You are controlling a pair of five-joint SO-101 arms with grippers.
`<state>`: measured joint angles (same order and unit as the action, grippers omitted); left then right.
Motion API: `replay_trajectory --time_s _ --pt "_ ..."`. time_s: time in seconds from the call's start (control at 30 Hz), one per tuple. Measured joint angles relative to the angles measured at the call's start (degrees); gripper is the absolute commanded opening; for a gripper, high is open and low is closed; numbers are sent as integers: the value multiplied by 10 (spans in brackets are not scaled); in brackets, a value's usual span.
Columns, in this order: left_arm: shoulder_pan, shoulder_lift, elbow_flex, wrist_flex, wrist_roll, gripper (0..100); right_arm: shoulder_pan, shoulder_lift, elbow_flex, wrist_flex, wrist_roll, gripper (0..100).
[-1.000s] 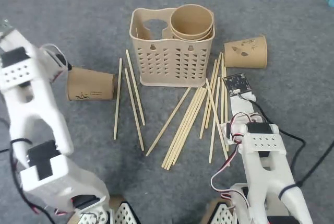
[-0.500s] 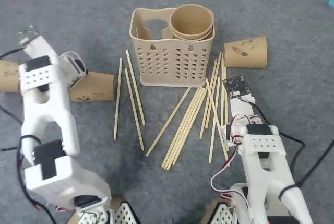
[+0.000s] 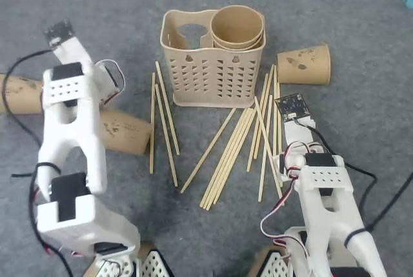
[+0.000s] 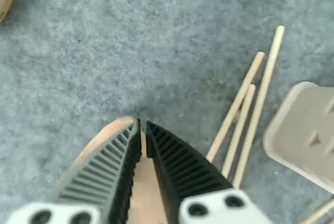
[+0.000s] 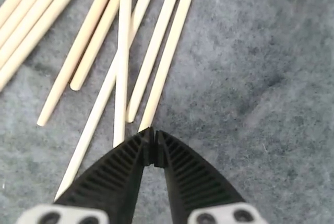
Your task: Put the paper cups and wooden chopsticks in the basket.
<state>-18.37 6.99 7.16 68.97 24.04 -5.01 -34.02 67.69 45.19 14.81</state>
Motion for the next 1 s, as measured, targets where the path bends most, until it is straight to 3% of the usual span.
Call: replay_trajectory --time_s 0.2,0.5,0.7,1.0 --pt "0 0 -94 70 -4 13 0 0 0 0 0 8" --pt "-38 0 -199 154 -112 17 0 0 0 0 0 8" --pt "-117 2 -181 155 -131 16 0 0 0 0 0 8" --pt "-76 58 -59 155 -132 13 0 0 0 0 0 8"
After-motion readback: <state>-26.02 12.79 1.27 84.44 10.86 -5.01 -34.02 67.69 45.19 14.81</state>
